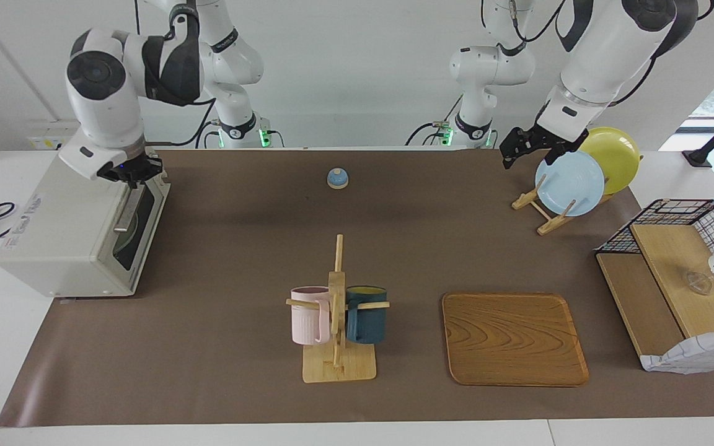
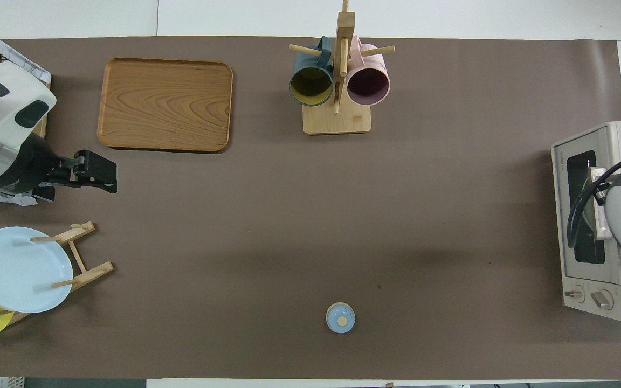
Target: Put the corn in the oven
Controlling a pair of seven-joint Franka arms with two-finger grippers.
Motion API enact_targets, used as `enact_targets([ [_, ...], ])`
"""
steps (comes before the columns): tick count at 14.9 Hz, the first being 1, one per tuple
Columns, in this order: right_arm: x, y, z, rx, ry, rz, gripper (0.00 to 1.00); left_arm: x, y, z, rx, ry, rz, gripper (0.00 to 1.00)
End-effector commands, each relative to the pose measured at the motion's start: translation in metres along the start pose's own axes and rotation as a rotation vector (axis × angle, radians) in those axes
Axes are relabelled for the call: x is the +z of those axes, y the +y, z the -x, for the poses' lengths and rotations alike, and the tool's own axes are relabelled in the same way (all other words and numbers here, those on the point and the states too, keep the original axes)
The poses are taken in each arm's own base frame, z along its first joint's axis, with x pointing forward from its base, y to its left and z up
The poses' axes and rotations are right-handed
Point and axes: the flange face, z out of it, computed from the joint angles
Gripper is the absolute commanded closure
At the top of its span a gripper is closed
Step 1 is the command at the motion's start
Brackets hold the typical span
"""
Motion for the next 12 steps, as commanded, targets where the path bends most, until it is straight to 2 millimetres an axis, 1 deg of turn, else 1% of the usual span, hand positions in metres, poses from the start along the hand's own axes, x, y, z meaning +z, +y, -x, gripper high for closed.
enact_targets([
  [1, -0.014, 0.005, 0.003, 0.006, 0.000, -0.092, 0.75, -0.003, -0.003, 0.003, -0.002, 0.015, -0.017, 0.00],
  [2, -0.016, 0.003, 0.003, 0.006, 0.002, -0.086, 0.59, -0.003, -0.003, 0.003, -0.001, 0.015, -0.017, 0.00],
  [3, -0.024, -0.002, 0.001, 0.004, 0.015, -0.088, 0.01, -0.003, -0.003, 0.003, -0.002, 0.015, -0.017, 0.00],
  [4, -0.034, -0.003, 0.002, 0.012, 0.027, -0.094, 0.00, -0.003, -0.003, 0.003, -0.002, 0.015, -0.017, 0.00],
  [5, -0.026, -0.010, 0.006, 0.038, -0.029, -0.141, 0.00, -0.003, -0.003, 0.003, -0.002, 0.015, -0.017, 0.00],
  [6, -0.016, -0.014, 0.016, 0.102, -0.095, -0.193, 0.00, -0.003, -0.003, 0.003, -0.002, 0.015, -0.017, 0.00],
  [7, -0.024, -0.013, 0.015, 0.132, -0.071, -0.219, 0.00, -0.003, -0.003, 0.004, -0.002, 0.013, -0.017, 0.00],
  [9, -0.038, -0.010, 0.010, 0.135, -0.006, -0.217, 0.00, -0.003, -0.003, 0.003, -0.002, 0.015, -0.017, 0.00],
  [10, -0.047, -0.012, 0.006, 0.134, 0.043, -0.212, 0.00, -0.003, -0.003, 0.004, -0.002, 0.013, -0.017, 0.00],
  [12, -0.055, -0.009, -0.001, 0.136, 0.088, -0.205, 0.00, -0.003, -0.003, 0.003, -0.002, 0.015, -0.017, 0.00],
])
